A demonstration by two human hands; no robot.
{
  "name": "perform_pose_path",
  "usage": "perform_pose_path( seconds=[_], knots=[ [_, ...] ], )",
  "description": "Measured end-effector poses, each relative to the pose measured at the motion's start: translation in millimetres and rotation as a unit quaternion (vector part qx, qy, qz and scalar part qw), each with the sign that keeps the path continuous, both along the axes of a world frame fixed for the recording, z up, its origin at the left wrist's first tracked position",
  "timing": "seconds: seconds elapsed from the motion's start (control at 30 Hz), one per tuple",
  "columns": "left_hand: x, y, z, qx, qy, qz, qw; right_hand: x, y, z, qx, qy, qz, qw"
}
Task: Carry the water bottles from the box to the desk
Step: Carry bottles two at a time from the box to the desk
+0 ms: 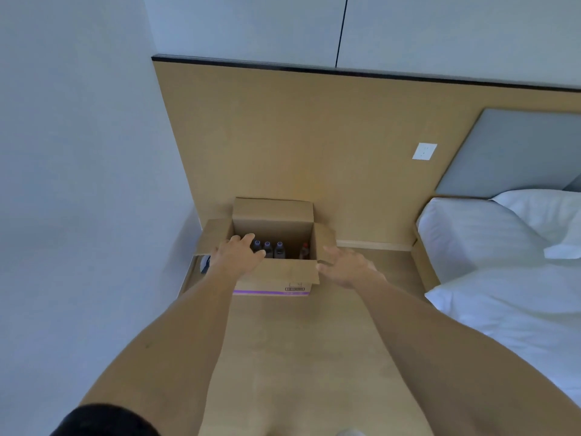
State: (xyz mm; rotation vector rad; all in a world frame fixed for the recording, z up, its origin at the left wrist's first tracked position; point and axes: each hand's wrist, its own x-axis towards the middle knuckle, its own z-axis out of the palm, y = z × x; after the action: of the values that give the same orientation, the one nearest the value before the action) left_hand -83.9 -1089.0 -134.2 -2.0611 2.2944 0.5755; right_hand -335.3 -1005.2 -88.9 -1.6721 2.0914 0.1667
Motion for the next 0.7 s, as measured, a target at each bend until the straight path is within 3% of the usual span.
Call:
perform_pose_path(
  seconds=[0.4, 0.7],
  knots=[
    [18.4, -151.0, -22.0, 0.011, -0.005, 0.008, 1.000, 7.3, -171.2, -25.4, -0.004, -0.005, 0.014, 1.000],
    [7.4, -301.6, -63.4, 0.034, -0.023, 0.015, 0.999, 0.0, -351.8, -79.2, 0.033, -0.051, 0.047, 0.997]
  ],
)
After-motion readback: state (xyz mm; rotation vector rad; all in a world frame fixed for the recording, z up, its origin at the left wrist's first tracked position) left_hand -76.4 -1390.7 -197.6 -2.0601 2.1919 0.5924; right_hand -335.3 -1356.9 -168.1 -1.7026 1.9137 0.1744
